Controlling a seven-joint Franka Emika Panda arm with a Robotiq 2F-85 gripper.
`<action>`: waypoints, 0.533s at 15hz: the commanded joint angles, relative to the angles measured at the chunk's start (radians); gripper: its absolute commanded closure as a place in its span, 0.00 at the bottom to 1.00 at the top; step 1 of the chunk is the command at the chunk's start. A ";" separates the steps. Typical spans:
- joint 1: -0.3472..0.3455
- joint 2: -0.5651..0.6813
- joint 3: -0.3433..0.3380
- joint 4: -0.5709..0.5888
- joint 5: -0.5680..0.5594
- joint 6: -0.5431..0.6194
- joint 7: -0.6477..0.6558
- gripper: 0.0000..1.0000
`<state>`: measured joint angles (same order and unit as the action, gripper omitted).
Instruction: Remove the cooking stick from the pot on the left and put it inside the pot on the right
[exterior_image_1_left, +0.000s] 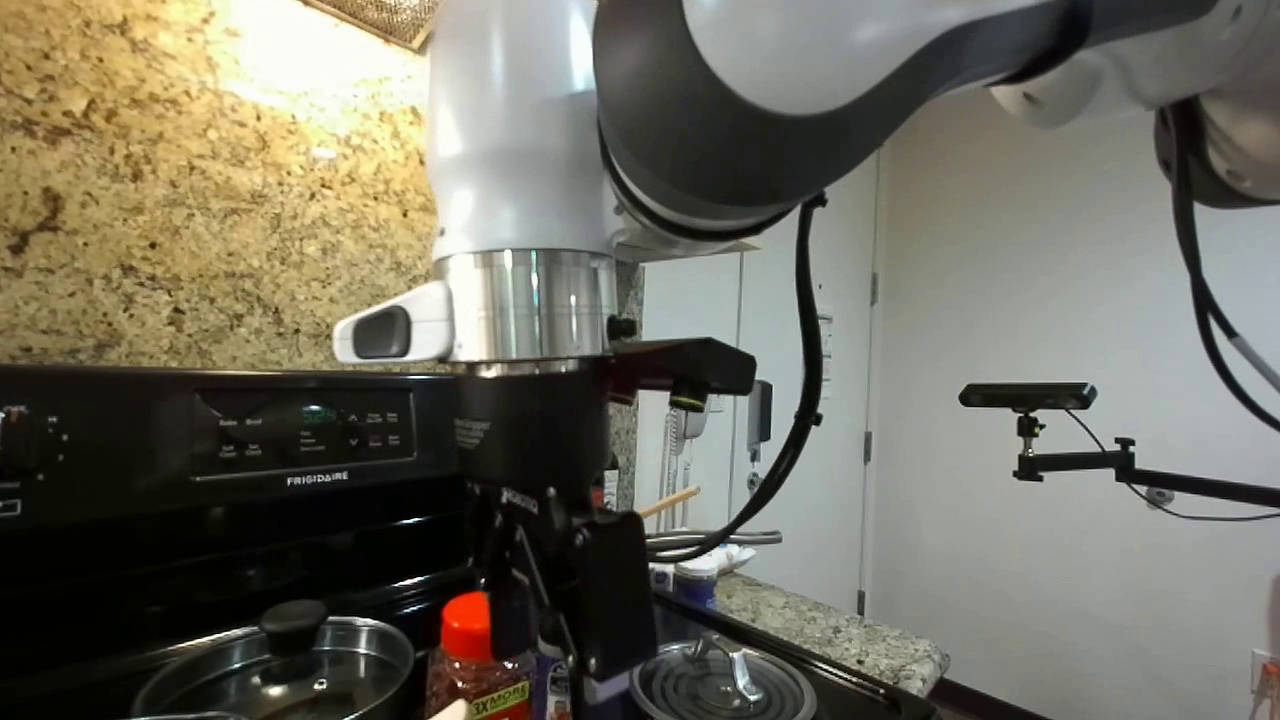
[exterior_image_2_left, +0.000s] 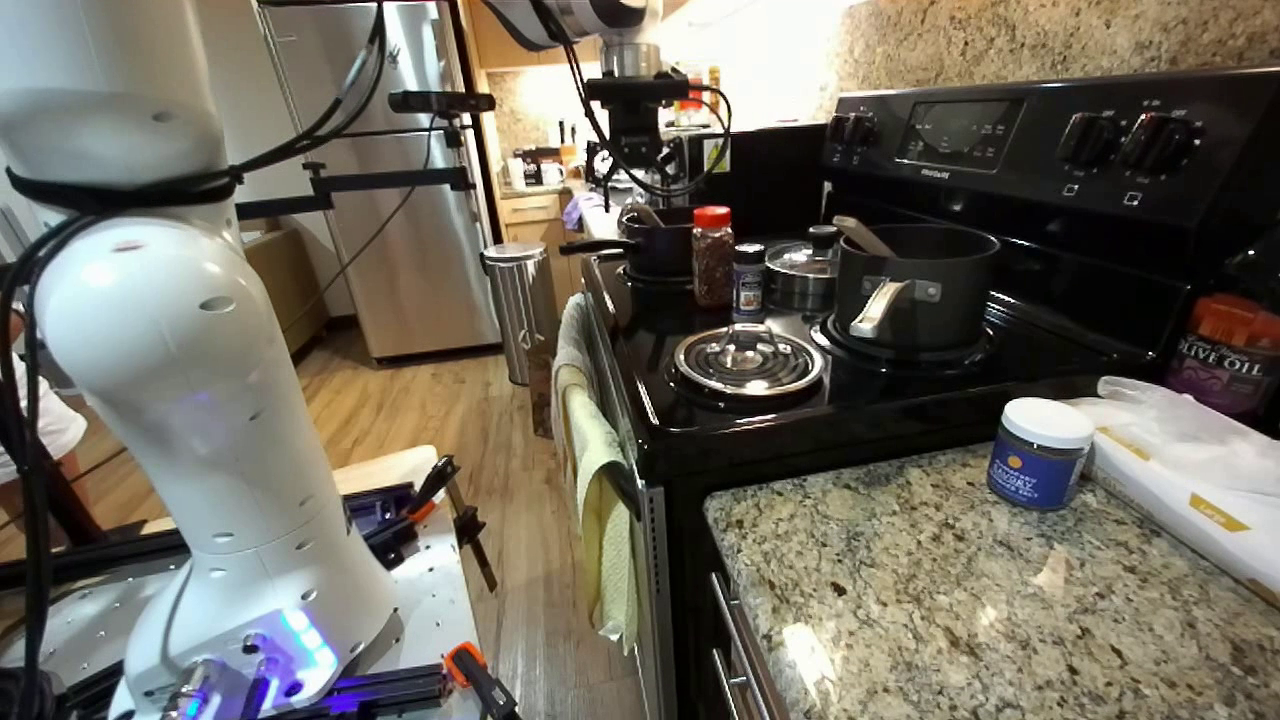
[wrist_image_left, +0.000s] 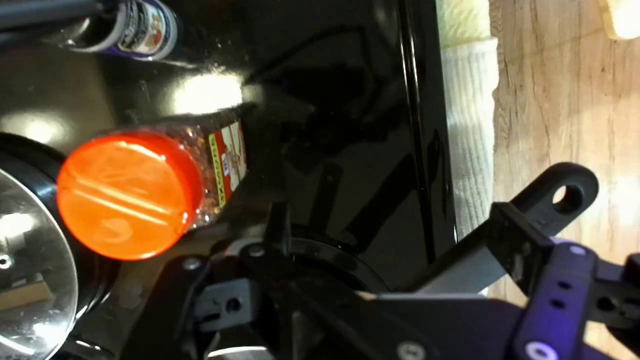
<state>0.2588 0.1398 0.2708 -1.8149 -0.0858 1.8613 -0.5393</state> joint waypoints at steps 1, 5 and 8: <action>0.015 0.070 0.011 0.072 -0.015 0.033 0.050 0.00; 0.011 0.061 0.011 0.052 -0.006 0.034 0.040 0.00; 0.011 0.061 0.011 0.052 -0.006 0.033 0.040 0.00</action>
<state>0.2740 0.1983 0.2761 -1.7686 -0.0898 1.8988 -0.5015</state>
